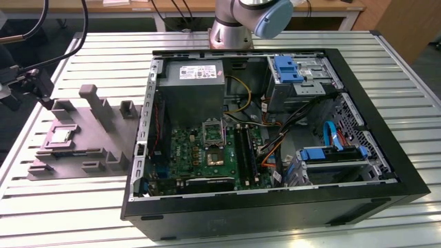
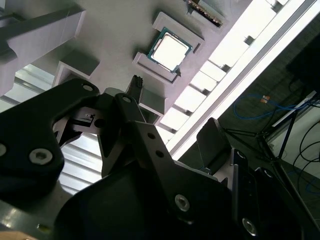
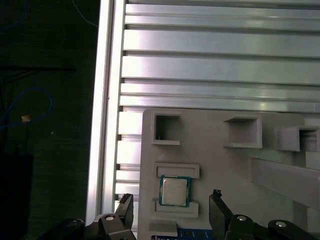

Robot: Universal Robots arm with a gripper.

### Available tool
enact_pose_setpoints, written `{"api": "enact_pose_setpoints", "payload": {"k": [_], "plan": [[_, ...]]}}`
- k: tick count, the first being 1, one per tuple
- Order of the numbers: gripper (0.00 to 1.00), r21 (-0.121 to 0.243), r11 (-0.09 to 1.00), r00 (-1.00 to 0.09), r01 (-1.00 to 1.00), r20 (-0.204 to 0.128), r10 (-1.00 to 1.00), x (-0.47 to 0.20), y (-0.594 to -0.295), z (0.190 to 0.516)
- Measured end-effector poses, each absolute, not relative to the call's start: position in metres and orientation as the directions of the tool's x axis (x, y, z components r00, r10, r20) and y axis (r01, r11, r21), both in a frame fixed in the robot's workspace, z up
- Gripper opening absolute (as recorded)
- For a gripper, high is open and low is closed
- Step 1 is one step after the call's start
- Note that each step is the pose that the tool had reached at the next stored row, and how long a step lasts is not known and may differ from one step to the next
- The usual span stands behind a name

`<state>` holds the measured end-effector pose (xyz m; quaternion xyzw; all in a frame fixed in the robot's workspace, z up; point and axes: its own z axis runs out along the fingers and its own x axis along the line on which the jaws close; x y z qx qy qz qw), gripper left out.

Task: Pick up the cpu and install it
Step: 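Pick up the cpu and move it towards the insertion slot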

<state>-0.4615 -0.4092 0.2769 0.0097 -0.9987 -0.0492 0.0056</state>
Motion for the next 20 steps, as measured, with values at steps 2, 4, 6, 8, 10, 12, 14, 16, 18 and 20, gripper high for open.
{"api": "enact_pose_setpoints", "payload": {"k": [2,4,6,8,10,12,14,16,18,20], "plan": [[0.71,0.098,0.995,-1.000,-0.019,0.010,-0.020,-0.462,-0.409,0.277],[0.71,0.098,0.995,-1.000,-0.019,0.010,-0.020,-0.462,-0.409,0.277],[0.71,0.098,0.995,-1.000,-0.019,0.010,-0.020,-0.462,-0.409,0.277],[0.71,0.099,0.995,-1.000,-0.019,0.010,-0.020,-0.462,-0.409,0.276],[0.71,0.098,0.995,-1.000,-0.019,0.010,-0.020,-0.462,-0.409,0.274],[0.71,0.098,0.995,-1.000,-0.018,0.010,-0.019,-0.461,-0.410,0.270],[0.71,0.098,0.995,-1.000,-0.018,0.010,-0.019,-0.461,-0.410,0.267],[0.71,0.098,0.995,-1.000,-0.018,0.010,-0.019,-0.462,-0.412,0.263],[0.71,0.097,0.995,-1.000,-0.018,0.010,-0.019,-0.462,-0.412,0.260],[0.71,0.091,0.996,-1.000,-0.018,0.010,-0.019,-0.462,-0.413,0.258]]}}
